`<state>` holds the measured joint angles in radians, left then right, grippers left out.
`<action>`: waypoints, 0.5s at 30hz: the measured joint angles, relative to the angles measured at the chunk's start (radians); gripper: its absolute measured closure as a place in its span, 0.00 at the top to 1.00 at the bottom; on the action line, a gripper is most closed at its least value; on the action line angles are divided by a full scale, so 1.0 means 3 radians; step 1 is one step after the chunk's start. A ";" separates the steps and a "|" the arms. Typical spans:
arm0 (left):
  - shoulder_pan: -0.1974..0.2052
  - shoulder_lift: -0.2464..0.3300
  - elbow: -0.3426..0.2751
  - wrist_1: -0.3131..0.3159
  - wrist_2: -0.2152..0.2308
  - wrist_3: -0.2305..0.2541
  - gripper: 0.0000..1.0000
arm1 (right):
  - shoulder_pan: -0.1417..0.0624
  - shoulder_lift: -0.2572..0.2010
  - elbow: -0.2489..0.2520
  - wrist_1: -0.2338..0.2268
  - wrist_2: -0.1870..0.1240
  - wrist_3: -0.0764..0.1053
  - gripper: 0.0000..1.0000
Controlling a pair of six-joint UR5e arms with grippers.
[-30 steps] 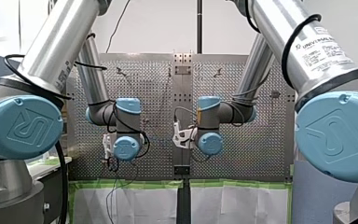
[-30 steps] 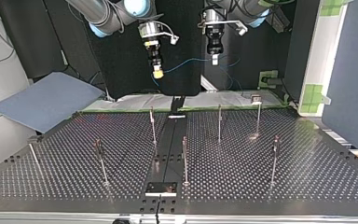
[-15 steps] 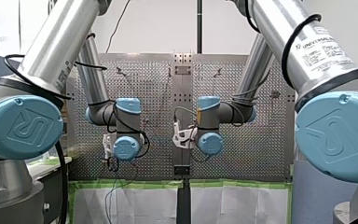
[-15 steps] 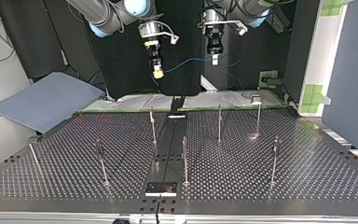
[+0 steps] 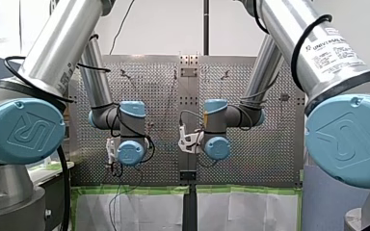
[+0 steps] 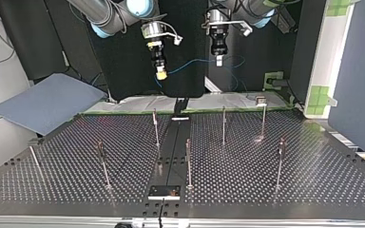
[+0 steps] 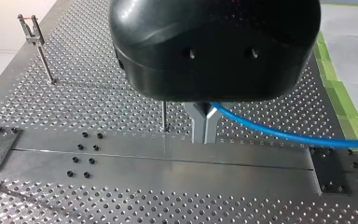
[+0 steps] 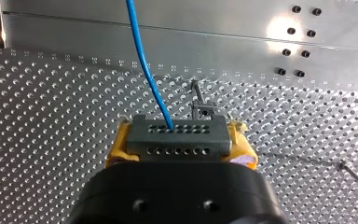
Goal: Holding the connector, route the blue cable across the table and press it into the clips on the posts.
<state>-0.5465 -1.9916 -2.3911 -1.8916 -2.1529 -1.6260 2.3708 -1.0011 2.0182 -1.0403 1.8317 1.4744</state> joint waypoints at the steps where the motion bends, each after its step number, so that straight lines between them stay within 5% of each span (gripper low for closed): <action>1: 0.0000 0.0000 0.0000 0.0000 0.0000 0.0000 0.00 | 0.0000 0.0000 0.0000 0.0000 0.0000 0.0000 0.00; 8: 0.0010 0.0041 -0.0042 -0.0044 0.0034 0.0040 0.00 | 0.0017 0.0018 -0.0019 0.0018 -0.0009 -0.0017 0.00; 15: 0.0014 0.0089 -0.0100 -0.0223 0.0065 0.0084 0.00 | 0.0044 0.0195 -0.0083 0.0195 -0.0020 -0.0049 0.00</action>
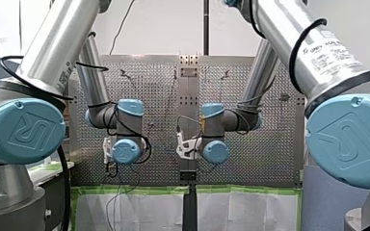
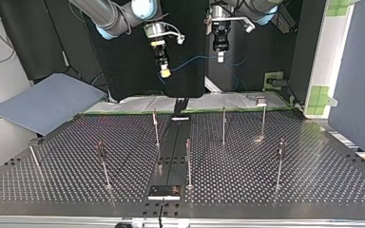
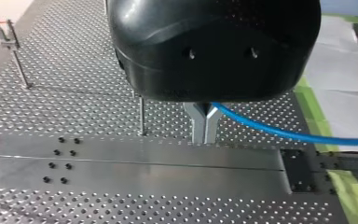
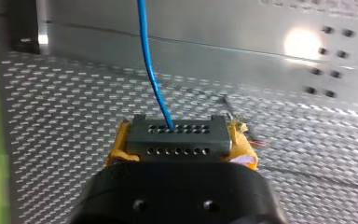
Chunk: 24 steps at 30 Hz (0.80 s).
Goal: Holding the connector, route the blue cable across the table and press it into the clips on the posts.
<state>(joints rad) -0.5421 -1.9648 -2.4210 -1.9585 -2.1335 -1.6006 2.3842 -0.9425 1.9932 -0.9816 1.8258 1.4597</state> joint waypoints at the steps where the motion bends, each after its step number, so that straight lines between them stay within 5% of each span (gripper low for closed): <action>1: 0.0000 0.0001 -0.0001 -0.0015 0.0001 0.0001 0.00 | 0.0000 0.0027 -0.0001 0.0027 0.0000 -0.0001 0.00; 17: -0.0005 0.0010 -0.0002 -0.0044 0.0004 0.0000 0.00 | 0.0002 0.0151 -0.0004 0.0368 -0.0001 -0.0002 0.00; 24: -0.0059 0.0173 0.0006 -0.0208 0.0016 -0.0035 0.00 | 0.0028 -0.0018 -0.0171 0.0502 -0.0016 0.0055 0.00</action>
<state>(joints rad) -0.5599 -1.9130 -2.4191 -2.0208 -2.1287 -1.6112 2.3925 -0.9478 1.9418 -0.8309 1.8211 1.4763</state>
